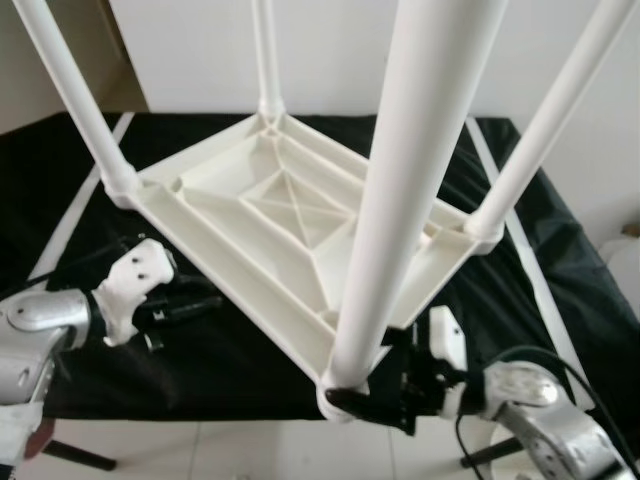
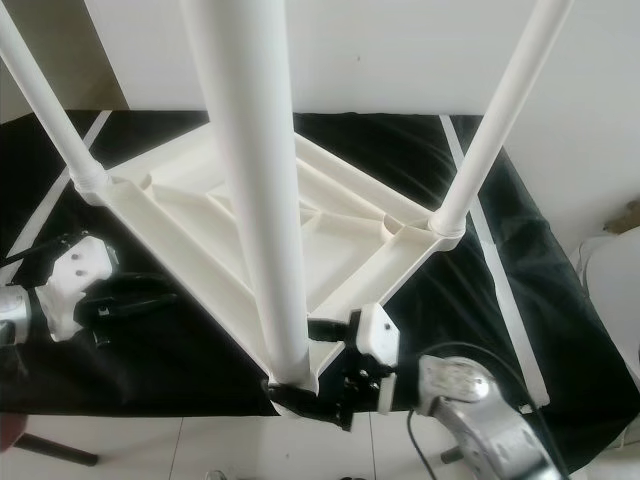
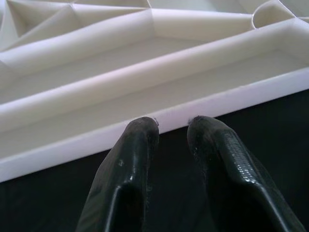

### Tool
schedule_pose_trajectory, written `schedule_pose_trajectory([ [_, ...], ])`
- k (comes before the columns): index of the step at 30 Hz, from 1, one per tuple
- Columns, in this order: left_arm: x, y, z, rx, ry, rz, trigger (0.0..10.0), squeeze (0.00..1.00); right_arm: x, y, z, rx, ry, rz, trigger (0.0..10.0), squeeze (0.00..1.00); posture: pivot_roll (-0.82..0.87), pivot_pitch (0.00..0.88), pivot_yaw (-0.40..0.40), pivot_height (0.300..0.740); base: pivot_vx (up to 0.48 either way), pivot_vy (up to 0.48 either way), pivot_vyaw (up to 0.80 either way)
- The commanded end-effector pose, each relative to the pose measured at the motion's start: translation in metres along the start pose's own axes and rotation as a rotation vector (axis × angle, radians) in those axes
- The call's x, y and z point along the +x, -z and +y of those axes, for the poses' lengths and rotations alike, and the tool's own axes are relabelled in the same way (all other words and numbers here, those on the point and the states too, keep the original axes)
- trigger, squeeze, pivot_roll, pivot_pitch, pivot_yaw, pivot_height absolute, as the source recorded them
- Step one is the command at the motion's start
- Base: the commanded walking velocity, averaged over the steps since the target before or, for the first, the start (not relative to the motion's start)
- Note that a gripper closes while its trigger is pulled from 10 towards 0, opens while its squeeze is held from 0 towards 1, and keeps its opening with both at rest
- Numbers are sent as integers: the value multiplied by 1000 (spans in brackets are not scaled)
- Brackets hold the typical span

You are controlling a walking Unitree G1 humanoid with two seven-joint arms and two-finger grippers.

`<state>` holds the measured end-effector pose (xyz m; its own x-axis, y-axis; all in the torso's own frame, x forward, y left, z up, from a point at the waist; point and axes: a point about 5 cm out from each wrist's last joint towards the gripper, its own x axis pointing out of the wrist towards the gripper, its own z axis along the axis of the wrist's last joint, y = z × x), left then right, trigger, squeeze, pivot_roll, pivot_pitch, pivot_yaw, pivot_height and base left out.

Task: Building children table

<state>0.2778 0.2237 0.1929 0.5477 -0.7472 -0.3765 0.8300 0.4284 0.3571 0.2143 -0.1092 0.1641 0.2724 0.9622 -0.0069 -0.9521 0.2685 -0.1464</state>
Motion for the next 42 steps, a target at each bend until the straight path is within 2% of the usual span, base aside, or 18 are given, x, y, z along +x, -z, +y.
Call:
schedule_pose_trajectory([
  [1,0,0,-4,-3,12,6,10000,0,2,3,-3,-15,56,0,10000,0,-53,133,35,740,0,0,0],
  [2,0,0,-4,-3,12,6,10000,0,2,3,-3,-15,56,0,10000,0,-53,133,35,740,0,0,0],
  [3,0,-1,-6,-6,16,5,10000,0,4,6,-3,-7,85,-2,4039,0,-50,131,32,740,0,0,0],
  [4,0,-1,-8,-7,21,4,10000,0,5,8,-3,0,103,-2,3451,0,-51,131,33,740,0,0,0],
  [5,1,-2,-10,-11,29,1,10000,0,2,10,-5,0,129,0,196,0,-53,129,33,740,0,0,0],
  [7,4,-2,-14,-13,41,-7,10000,0,-5,11,-10,-4,166,5,0,0,-58,125,34,740,0,0,0],
  [18,15,-5,-21,-25,75,-34,10000,0,-37,22,-32,-22,251,87,0,0,-82,130,45,740,0,0,0],
  [21,18,-6,-22,-27,88,-36,10000,0,-60,28,-43,-37,321,154,0,0,-102,131,66,740,0,0,0],
  [22,18,-6,-22,-27,88,-36,10000,0,-60,28,-43,-37,321,154,0,0,-102,131,66,740,0,0,0],
  [24,20,-8,-21,-25,99,-38,10000,0,-76,33,-48,-50,374,197,0,0,-107,133,73,740,0,0,0],
  [25,20,-8,-21,-25,99,-38,10000,0,-76,33,-48,-50,374,197,0,0,-107,133,73,740,0,0,0],
  [29,23,-10,-19,-15,111,-40,10000,0,-94,36,-55,-66,457,240,0,0,-121,132,85,740,0,0,0],
  [31,26,-12,-17,-6,122,-47,10000,0,-95,35,-55,-69,488,230,1922,0,-130,127,92,740,0,0,0],
  [32,27,-13,-17,-3,125,-49,10000,0,-92,34,-54,-77,502,216,8196,0,-130,127,91,740,0,0,0],
  [33,27,-13,-17,-3,125,-49,10000,0,-92,34,-54,-77,502,216,8196,0,-130,127,91,740,0,0,0],
  [34,29,-14,-17,-1,128,-51,10000,0,-89,32,-53,-83,511,200,10000,0,-133,125,92,740,0,0,0],
  [38,32,-16,-19,-2,136,-60,10000,0,-84,34,-48,-56,558,155,10000,0,-135,128,91,740,0,0,0],
  [42,33,-15,-21,-5,144,-62,10000,0,-88,38,-47,-43,618,149,10000,0,-138,130,92,740,0,0,0],
])
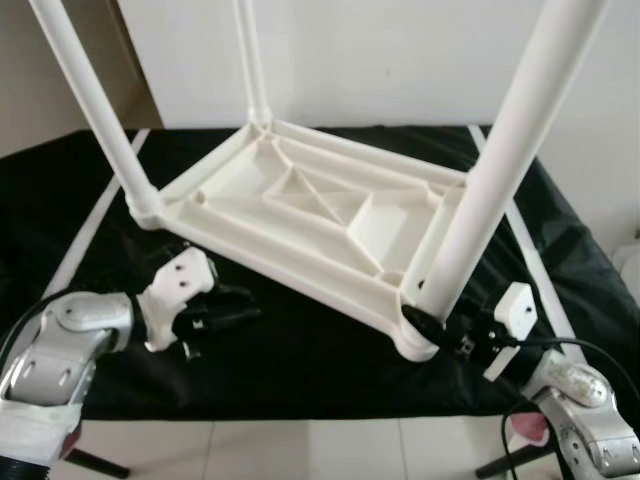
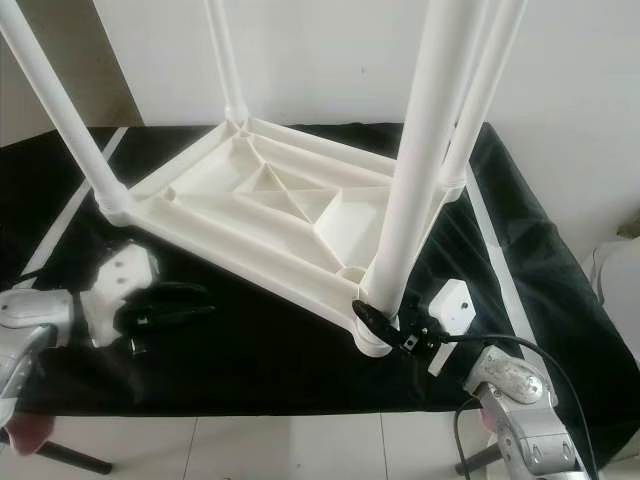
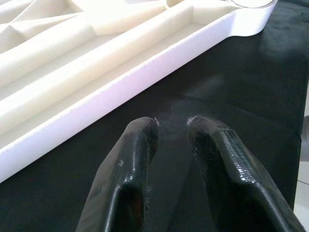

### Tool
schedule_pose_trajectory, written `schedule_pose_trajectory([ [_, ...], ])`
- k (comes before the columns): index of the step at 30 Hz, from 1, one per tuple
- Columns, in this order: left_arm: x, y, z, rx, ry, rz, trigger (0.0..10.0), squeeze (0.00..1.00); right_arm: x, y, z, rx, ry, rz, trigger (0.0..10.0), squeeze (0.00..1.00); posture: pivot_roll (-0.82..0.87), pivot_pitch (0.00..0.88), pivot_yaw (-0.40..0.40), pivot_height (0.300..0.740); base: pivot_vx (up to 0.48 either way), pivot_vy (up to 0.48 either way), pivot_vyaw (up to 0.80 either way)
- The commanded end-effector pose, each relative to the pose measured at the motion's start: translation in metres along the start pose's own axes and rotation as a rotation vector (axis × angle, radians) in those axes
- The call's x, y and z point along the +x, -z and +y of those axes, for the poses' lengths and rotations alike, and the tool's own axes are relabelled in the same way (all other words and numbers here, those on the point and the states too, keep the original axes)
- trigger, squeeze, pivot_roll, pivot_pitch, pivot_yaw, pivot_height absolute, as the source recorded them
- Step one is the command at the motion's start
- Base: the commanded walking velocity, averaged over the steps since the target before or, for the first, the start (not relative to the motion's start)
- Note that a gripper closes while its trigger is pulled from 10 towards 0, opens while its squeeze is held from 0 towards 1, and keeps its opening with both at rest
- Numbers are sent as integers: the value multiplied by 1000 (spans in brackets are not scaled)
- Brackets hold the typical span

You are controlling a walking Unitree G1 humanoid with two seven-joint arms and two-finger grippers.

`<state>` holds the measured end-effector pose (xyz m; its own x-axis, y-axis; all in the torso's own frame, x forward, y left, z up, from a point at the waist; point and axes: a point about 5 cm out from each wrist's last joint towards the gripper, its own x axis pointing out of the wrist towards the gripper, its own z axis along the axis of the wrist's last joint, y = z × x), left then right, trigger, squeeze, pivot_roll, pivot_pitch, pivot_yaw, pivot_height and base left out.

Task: Building children table

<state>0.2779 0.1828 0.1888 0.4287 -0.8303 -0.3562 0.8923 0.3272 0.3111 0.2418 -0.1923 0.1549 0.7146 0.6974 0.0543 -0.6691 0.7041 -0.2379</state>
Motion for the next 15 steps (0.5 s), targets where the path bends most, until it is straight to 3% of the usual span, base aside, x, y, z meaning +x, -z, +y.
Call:
schedule_pose_trajectory([
  [1,2,3,-3,-11,19,9,10000,0,-16,23,-6,27,128,121,10000,0,-139,136,90,740,0,0,0],
  [2,2,3,-4,-14,22,8,10000,0,-17,26,-9,73,175,119,10000,0,-141,141,86,740,0,0,0],
  [3,2,3,-5,-18,24,7,10000,0,-18,27,-10,101,208,109,10000,498,-142,144,86,740,0,0,0],
  [4,2,4,-5,-21,25,6,10000,0,-18,26,-10,127,231,97,10000,878,-142,145,87,740,0,0,0],
  [5,2,4,-5,-21,25,6,10000,0,-18,26,-10,127,231,97,10000,878,-142,145,87,740,0,0,0],
  [6,2,4,-5,-22,26,7,10000,0,-18,25,-10,165,239,80,10000,1000,-145,148,85,740,0,0,0],
  [14,5,5,-7,-29,31,3,10000,0,-19,23,-7,170,274,69,10000,1000,-150,148,84,740,0,0,0],
  [15,7,5,-8,-28,38,-2,10000,0,-21,22,-12,140,320,74,10000,878,-156,146,82,740,0,0,0],
])
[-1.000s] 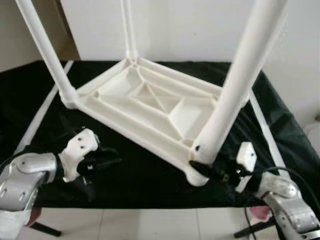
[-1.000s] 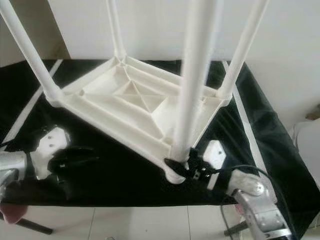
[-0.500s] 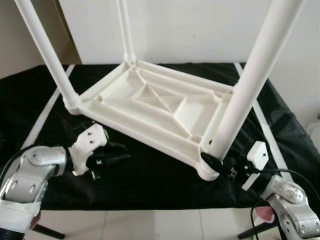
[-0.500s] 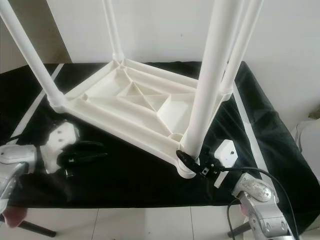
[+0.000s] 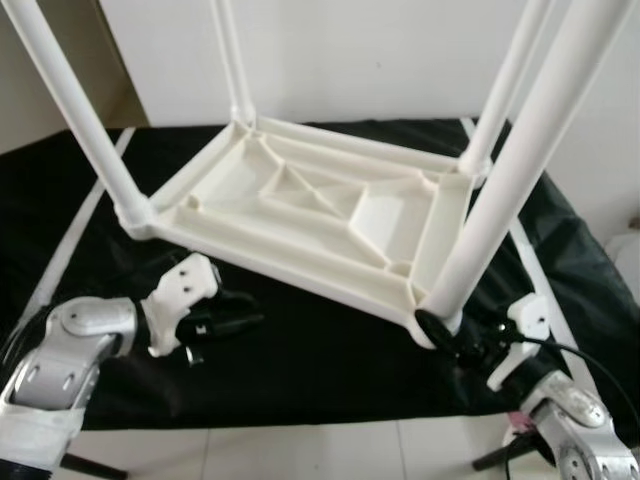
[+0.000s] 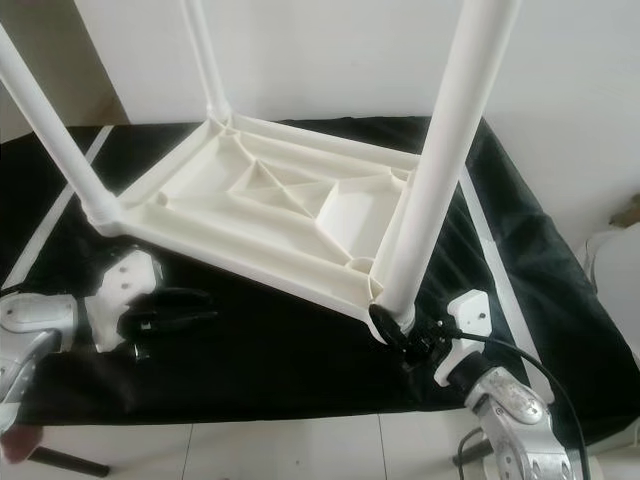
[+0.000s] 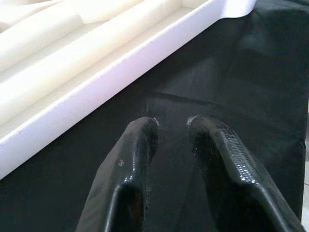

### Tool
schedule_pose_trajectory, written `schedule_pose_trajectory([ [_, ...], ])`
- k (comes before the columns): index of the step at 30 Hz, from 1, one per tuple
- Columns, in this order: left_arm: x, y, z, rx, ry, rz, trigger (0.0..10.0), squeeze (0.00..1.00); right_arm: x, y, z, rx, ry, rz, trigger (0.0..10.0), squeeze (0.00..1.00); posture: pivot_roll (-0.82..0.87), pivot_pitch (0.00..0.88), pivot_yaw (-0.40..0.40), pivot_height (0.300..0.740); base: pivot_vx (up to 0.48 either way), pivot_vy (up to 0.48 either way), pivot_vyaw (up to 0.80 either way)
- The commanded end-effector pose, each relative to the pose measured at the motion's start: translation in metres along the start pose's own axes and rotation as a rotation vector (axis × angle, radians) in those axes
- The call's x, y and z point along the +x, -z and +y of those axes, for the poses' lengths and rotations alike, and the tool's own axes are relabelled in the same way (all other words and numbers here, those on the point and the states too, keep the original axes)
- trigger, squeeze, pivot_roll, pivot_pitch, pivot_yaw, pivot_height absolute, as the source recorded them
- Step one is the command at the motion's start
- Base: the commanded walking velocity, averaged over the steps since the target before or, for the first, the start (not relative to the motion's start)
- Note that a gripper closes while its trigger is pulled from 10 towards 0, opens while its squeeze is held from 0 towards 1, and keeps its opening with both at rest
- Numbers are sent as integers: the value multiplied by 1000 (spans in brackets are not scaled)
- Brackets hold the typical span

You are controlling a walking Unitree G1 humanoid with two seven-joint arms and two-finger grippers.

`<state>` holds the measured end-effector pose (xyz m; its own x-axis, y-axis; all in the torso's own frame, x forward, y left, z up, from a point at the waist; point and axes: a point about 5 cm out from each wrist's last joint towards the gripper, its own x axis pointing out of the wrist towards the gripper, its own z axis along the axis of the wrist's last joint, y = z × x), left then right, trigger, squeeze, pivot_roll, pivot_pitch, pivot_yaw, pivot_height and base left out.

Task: Building children table

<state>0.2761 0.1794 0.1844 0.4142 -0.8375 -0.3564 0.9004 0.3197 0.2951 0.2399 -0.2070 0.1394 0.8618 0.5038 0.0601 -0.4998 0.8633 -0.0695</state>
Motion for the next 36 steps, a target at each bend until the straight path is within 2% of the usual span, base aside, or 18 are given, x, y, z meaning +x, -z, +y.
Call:
schedule_pose_trajectory([
  [1,3,3,-3,-16,22,3,10000,0,-7,4,-9,-19,81,34,10000,878,-156,146,82,740,0,0,0],
  [2,5,2,-5,-16,28,-4,10000,0,-7,1,-10,-28,101,23,10000,0,-157,143,80,740,0,0,0],
  [12,19,-3,-8,-15,6,-57,10000,0,-3,-9,5,-28,95,-20,10000,0,-170,130,64,740,0,0,0],
  [16,12,-2,4,11,-21,-34,10000,0,-5,-8,6,-24,95,-14,10000,0,-175,122,63,740,0,0,0],
  [19,5,1,27,62,-79,10,10000,0,-8,-8,5,-27,89,-6,10000,0,-176,120,64,740,0,0,0],
  [21,5,1,27,62,-79,10,10000,0,-8,-8,5,-27,89,-6,10000,0,-176,120,64,740,0,0,0],
  [23,8,2,36,86,-92,38,10000,0,-8,-8,4,-33,85,2,10000,0,-175,122,65,740,0,0,0],
  [24,11,3,40,100,-96,42,10000,0,-8,-8,4,-38,84,4,10000,0,-173,123,66,740,0,0,0],
  [27,33,0,55,118,-147,26,10000,0,-8,-7,4,-43,80,13,10000,0,-177,125,65,740,0,0,0],
  [28,33,0,55,118,-147,26,10000,0,-8,-7,4,-43,80,13,10000,0,-177,125,65,740,0,0,0],
  [29,41,-2,61,111,-167,9,10000,0,-8,-7,5,-44,79,15,10000,0,-180,127,67,740,0,0,0],
  [36,60,-5,82,96,-301,16,10000,0,-8,-7,8,-46,80,12,10000,0,-197,132,74,740,0,0,0],
])
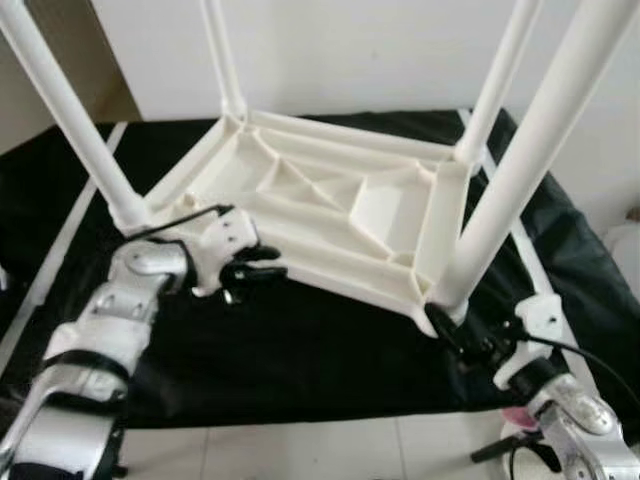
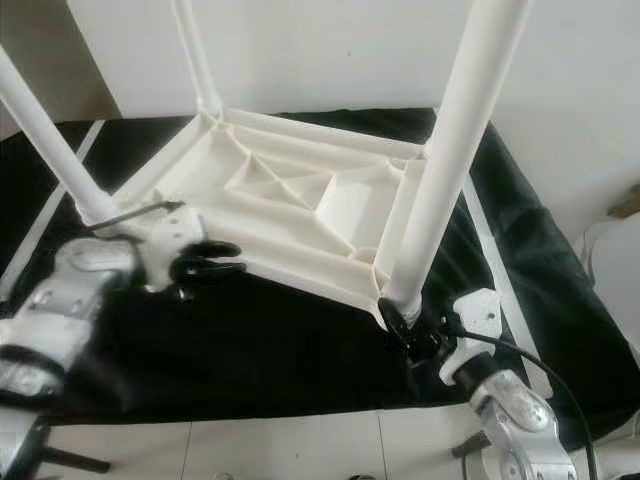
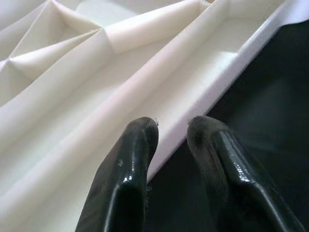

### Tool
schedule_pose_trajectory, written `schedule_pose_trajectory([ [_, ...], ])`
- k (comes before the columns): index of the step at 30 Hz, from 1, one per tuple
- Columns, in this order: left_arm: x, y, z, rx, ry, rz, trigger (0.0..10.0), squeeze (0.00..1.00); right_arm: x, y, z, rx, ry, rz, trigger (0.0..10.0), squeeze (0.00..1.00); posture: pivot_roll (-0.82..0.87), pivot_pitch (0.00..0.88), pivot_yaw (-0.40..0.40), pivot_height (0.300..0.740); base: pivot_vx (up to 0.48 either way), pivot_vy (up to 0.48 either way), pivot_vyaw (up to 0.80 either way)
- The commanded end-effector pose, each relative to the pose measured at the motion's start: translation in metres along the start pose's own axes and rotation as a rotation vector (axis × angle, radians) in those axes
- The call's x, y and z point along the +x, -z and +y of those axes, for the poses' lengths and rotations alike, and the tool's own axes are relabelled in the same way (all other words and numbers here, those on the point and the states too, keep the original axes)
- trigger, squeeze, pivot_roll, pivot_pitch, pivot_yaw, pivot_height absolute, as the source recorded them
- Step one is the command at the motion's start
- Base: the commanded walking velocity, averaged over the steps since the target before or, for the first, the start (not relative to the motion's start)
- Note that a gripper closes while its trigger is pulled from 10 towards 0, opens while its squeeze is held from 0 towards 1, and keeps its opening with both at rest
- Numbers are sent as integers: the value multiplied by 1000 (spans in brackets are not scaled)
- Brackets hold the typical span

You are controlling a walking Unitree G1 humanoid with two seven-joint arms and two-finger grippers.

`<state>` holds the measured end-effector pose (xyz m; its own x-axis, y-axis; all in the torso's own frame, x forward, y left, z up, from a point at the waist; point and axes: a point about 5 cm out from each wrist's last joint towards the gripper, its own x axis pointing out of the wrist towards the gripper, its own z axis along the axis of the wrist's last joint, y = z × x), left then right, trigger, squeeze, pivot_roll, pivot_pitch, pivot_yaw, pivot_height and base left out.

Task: Building children table

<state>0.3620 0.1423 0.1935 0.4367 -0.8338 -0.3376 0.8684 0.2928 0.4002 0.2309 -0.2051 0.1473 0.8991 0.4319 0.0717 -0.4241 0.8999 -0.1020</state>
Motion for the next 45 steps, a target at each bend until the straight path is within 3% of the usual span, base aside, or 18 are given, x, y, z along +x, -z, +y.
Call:
schedule_pose_trajectory([
  [1,-1,10,15,-23,-275,52,10000,0,-2,2,2,-12,-1,16,10000,0,-204,133,80,740,0,0,0],
  [3,2,11,15,-30,-268,62,10000,0,-2,2,3,-12,1,16,10000,0,-205,135,81,740,0,0,0],
  [4,4,12,15,-36,-257,61,10000,765,-3,2,3,-12,5,18,10000,0,-210,137,83,740,0,0,0],
  [5,6,12,15,-37,-250,55,10000,1000,-3,2,3,-11,7,19,10000,0,-216,137,86,740,0,0,0],
  [11,11,19,13,-31,-232,96,10000,1000,-7,3,4,-19,9,30,10000,0,-230,144,90,740,0,0,0],
  [12,11,22,12,-20,-232,122,10000,792,-7,3,4,-21,9,35,10000,0,-232,145,90,740,0,0,0],
  [13,11,22,12,-20,-232,122,10000,792,-7,3,4,-21,9,35,10000,0,-232,145,90,740,0,0,0],
  [14,12,25,11,-9,-237,141,10000,0,-8,3,3,-21,10,37,10000,0,-234,145,90,740,0,0,0],
  [24,13,30,20,73,-330,251,10000,0,-3,2,5,-25,5,33,10000,0,-227,149,87,740,0,0,0],
  [38,17,21,31,71,-450,258,10000,0,3,0,5,-22,4,17,10000,0,-224,142,95,740,0,0,0],
  [45,24,14,33,140,-460,264,10000,0,4,0,5,-20,6,14,10000,0,-226,139,98,740,0,0,0],
])
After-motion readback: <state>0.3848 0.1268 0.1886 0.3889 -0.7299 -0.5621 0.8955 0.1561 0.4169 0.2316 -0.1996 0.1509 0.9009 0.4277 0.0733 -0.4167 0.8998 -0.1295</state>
